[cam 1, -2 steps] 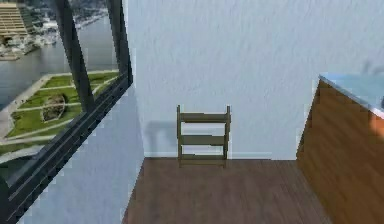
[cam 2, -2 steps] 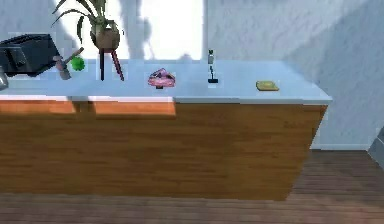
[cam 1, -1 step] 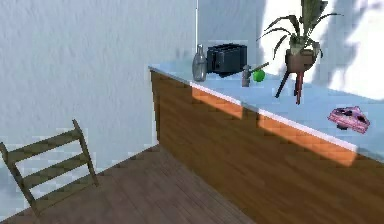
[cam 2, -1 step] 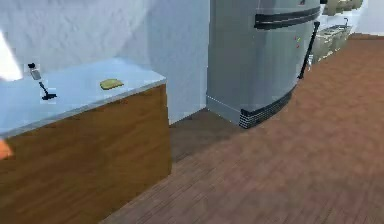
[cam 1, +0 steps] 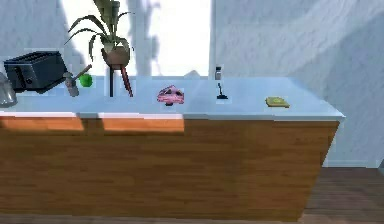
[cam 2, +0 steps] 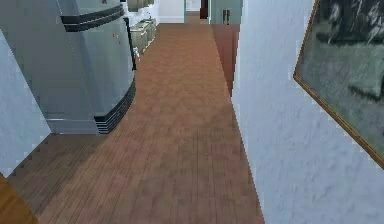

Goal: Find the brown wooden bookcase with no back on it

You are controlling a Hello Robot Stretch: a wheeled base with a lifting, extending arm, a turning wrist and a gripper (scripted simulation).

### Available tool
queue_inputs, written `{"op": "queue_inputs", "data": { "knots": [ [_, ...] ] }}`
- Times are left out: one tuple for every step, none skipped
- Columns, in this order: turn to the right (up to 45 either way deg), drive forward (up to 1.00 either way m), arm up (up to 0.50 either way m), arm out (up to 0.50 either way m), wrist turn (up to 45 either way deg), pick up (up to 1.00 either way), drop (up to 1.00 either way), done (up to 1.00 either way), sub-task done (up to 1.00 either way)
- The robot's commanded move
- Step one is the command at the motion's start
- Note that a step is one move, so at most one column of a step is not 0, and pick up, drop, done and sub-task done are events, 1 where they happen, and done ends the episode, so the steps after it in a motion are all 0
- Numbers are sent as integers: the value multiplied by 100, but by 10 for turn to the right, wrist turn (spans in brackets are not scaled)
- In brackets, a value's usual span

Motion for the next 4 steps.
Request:
{"op": "queue_inputs", "data": {
  "knots": [
    [0, 10, 0, 0, 0, 0, 0, 0, 0],
    [-450, 0, 0, 0, 0, 0, 0, 0, 0],
    [-270, 0, 0, 0, 0, 0, 0, 0, 0],
    [0, 85, 0, 0, 0, 0, 0, 0, 0]
  ]
}}
